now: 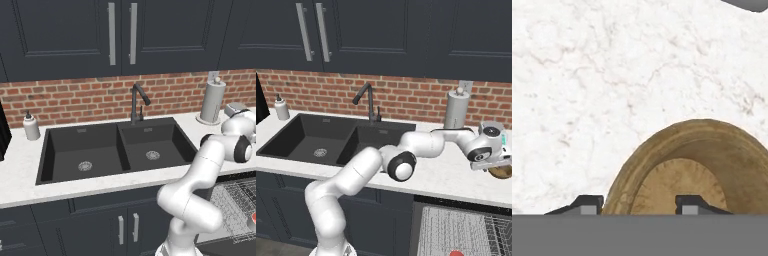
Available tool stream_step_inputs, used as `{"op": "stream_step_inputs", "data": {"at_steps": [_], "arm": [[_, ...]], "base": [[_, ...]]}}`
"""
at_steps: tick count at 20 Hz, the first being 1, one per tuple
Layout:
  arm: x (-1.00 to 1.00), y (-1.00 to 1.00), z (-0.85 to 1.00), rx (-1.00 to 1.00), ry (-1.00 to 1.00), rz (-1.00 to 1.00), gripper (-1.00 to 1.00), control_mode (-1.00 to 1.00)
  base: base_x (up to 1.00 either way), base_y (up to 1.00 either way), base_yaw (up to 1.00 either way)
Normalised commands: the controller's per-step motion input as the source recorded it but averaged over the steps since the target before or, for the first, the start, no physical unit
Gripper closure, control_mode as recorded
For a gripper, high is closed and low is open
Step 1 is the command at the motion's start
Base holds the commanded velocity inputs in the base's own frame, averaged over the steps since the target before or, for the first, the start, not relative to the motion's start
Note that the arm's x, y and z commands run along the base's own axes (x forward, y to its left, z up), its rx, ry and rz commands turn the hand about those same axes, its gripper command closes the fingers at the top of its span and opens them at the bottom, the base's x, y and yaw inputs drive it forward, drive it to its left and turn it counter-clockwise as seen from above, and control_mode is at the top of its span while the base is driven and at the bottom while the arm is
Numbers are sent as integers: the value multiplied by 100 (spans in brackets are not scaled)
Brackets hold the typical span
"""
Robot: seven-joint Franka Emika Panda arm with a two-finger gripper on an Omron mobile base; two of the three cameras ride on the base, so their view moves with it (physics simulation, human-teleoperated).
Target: Pick up the cup and bowl from the counter, place them in the dishwasher, and close the dishwasher door.
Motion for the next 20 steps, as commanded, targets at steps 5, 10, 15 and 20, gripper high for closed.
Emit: {"op": "stream_step_inputs", "data": {"at_steps": [5,10,15,20], "arm": [[-9,0,-7,0,-4,0,100,-100],[-79,18,10,0,-16,-1,100,-100],[-100,42,35,0,-25,-10,100,-100],[-100,22,4,1,-12,-8,100,-100]], "base": [[0,0,0],[0,0,0],[0,0,0],[0,0,0]]}}
